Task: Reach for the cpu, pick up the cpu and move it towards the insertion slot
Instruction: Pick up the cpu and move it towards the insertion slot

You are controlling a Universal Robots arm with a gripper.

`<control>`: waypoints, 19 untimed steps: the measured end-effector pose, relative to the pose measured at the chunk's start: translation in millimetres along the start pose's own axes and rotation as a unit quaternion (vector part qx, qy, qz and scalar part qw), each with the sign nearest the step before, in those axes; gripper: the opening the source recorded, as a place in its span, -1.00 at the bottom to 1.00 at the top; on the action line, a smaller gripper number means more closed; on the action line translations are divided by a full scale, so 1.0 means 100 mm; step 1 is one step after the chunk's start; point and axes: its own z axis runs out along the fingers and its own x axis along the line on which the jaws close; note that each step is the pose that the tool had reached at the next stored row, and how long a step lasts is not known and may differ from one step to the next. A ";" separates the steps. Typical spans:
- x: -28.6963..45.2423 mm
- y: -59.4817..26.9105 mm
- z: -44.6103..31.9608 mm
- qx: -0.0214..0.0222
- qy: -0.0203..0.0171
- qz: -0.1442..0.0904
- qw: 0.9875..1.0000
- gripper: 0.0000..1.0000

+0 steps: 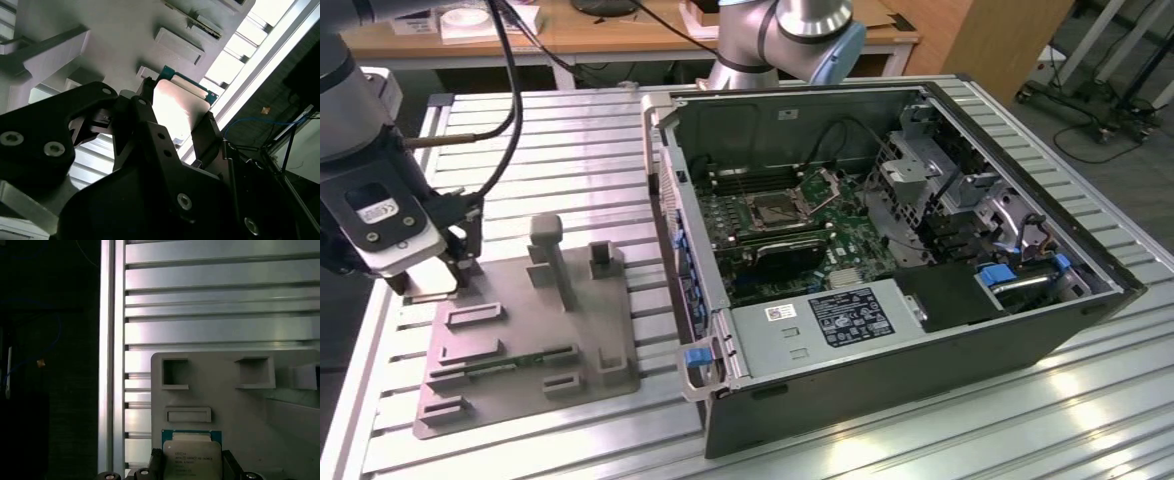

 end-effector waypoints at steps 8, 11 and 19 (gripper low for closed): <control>0.000 0.004 -0.080 0.000 0.000 0.000 1.000 0.08; -0.001 0.004 -0.088 0.000 0.000 0.000 1.000 0.08; 0.000 0.004 -0.092 0.000 0.000 0.000 1.000 0.08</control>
